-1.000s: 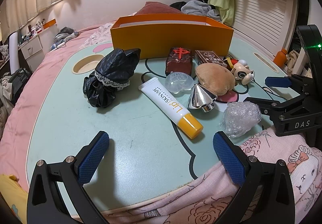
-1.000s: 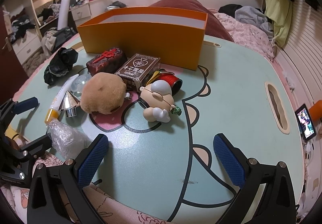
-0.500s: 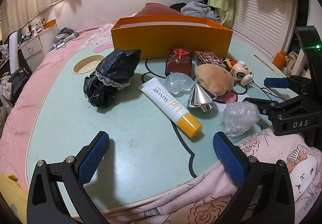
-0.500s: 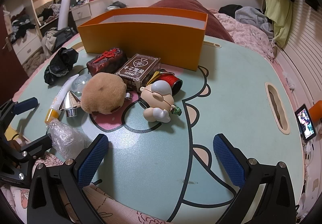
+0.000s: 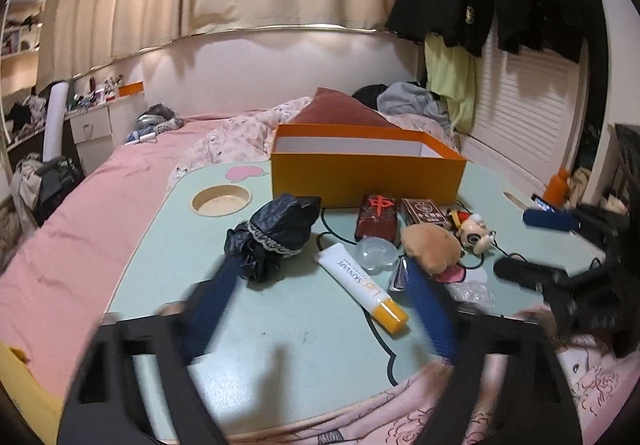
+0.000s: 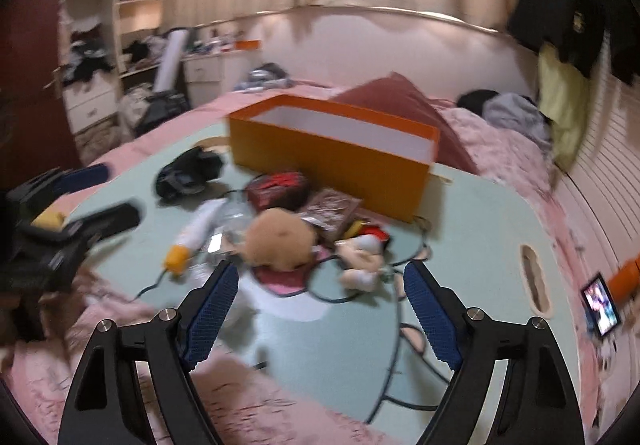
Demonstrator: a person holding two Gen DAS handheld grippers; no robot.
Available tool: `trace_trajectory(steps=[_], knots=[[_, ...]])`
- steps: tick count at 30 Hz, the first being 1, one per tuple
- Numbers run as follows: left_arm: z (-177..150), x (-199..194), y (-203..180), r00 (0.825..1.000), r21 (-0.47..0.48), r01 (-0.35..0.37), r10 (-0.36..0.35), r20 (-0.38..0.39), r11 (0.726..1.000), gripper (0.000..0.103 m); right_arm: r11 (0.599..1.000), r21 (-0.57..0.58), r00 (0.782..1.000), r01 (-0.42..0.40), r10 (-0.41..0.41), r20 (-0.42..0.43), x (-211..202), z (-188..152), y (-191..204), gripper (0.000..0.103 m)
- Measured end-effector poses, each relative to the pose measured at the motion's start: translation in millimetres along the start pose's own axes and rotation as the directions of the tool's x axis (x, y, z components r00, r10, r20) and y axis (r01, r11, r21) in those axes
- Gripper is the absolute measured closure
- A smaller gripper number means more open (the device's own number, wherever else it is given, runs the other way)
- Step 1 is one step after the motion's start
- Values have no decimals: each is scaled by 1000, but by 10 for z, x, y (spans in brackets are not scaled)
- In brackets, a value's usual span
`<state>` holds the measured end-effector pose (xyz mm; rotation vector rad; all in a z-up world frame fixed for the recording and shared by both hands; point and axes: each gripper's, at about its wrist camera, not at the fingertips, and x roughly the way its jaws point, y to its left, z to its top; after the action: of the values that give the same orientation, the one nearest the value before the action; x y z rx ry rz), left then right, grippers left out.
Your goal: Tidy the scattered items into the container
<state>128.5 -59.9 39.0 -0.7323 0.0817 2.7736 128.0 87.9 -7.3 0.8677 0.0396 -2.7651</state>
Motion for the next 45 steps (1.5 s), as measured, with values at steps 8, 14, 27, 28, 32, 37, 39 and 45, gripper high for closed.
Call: trace_trajectory(steps=[8,14,27,28,32,37,39,45], knots=[[-80,61,22,998,-49,-52,51,-22,997,72,998,22,991,-57,59,-119,251,-55,15,98],[-91,114,61,999,-75,-13,10,-47,997,72,992,50,986,-113,118,-114,256,-67,-4,98],[-103,60,28,1000,-61,0,-1,-18,998,31,989,-49,991,-136,136,-4,11,-54,164,48],[-104,57,48,1000,-70,5,-6,-16,998,31,987,-68,990,-143,143,-5,6,-56,198,48],[-112,68,114,1000,-101,24,-26,-17,995,31,977,-119,984,-176,174,-30,45,-74,305,48],[-106,76,87,998,-88,65,-66,-16,994,31,960,-116,967,-253,246,-72,130,-59,315,51],[-100,88,58,996,-77,84,-86,-23,993,31,948,-121,953,-295,283,-108,211,-36,349,58],[-81,291,-15,982,-56,144,-150,-116,988,47,948,-150,956,-282,264,-132,335,0,432,77]])
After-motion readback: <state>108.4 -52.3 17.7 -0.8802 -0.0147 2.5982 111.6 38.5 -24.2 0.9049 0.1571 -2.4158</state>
